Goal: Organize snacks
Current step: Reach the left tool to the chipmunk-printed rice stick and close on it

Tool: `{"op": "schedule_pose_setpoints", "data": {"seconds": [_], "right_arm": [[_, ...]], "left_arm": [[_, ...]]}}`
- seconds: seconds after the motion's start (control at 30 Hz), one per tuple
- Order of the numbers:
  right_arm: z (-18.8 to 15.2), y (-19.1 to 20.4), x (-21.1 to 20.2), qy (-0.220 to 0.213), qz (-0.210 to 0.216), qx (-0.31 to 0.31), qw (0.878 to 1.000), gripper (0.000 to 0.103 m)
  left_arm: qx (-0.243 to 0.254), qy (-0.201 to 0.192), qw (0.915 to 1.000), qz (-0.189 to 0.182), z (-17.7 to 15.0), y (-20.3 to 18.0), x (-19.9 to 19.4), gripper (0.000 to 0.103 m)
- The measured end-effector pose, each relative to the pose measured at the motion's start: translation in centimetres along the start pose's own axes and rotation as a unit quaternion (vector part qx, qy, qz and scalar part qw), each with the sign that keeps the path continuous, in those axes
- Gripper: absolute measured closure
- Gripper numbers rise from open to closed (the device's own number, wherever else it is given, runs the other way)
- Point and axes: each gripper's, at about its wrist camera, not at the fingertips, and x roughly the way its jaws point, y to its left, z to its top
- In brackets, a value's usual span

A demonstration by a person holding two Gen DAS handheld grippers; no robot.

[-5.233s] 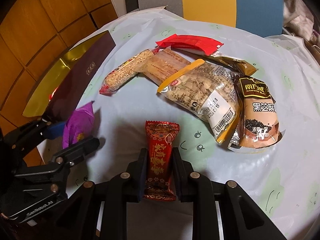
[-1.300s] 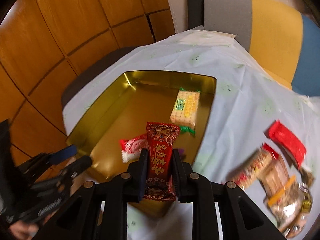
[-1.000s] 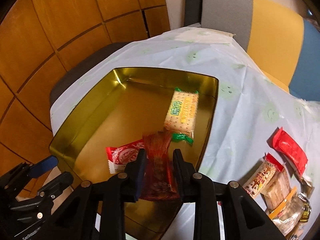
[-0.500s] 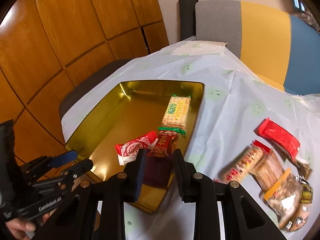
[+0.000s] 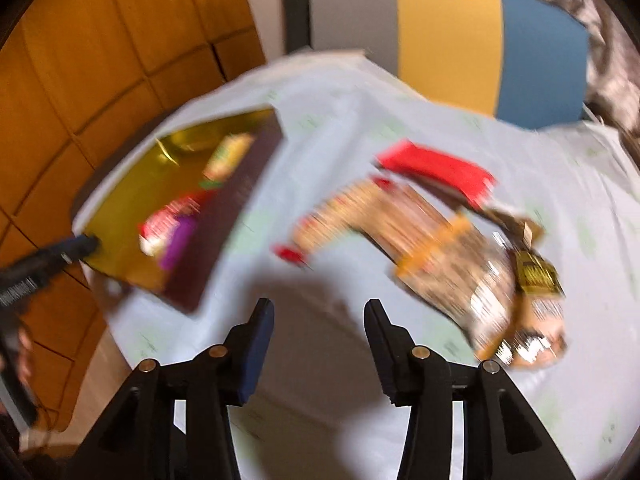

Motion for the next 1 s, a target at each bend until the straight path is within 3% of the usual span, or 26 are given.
{"op": "schedule_pose_setpoints", "data": {"seconds": [0.17,0.23,0.37,0.47,0.6,0.7,0.83,1.0], "right_arm": [[-1.7,-3.4,0.3,0.051,-0.017,-0.011,0.998,0.055],[-2.1,-4.1,0.6,0.072,-0.003,-0.023,0.997,0.046],[-3.1,-5.8,1.2,0.098,0.001,-0.03,0.995,0.044],[-3.3,-6.0,1.2,0.094,0.003,-0.033,0.995,0.043],[-3.7,-6.0,1.2,0.087,0.015,-0.036,0.995,0.033],[-4.0,-5.7,1.1,0.082,0.011,-0.046,0.995,0.032],[-3.8,-5.5,1.2,0.081,0.015,-0.043,0.996,0.03],[-3.6,-5.4,1.4,0.081,0.017,-0.041,0.996,0.029]], "left_arm": [[0.046,0.007,0.9985,-0.028,0.9,-2.8,-0.2,0.053],[0.078,0.004,0.9961,-0.041,1.5,-4.5,-0.3,0.053],[0.137,0.005,0.9885,-0.065,2.6,-8.3,0.1,0.053],[0.178,0.026,0.9807,-0.077,3.5,-11.4,1.6,0.053],[0.204,0.066,0.9721,-0.095,4.4,-14.1,4.6,0.054],[0.223,0.09,0.9657,-0.098,5.0,-15.4,6.8,0.058],[0.241,0.13,0.9569,-0.096,5.5,-17.3,10.1,0.064],[0.256,0.162,0.9499,-0.077,6.2,-18.6,13.4,0.065]]}}
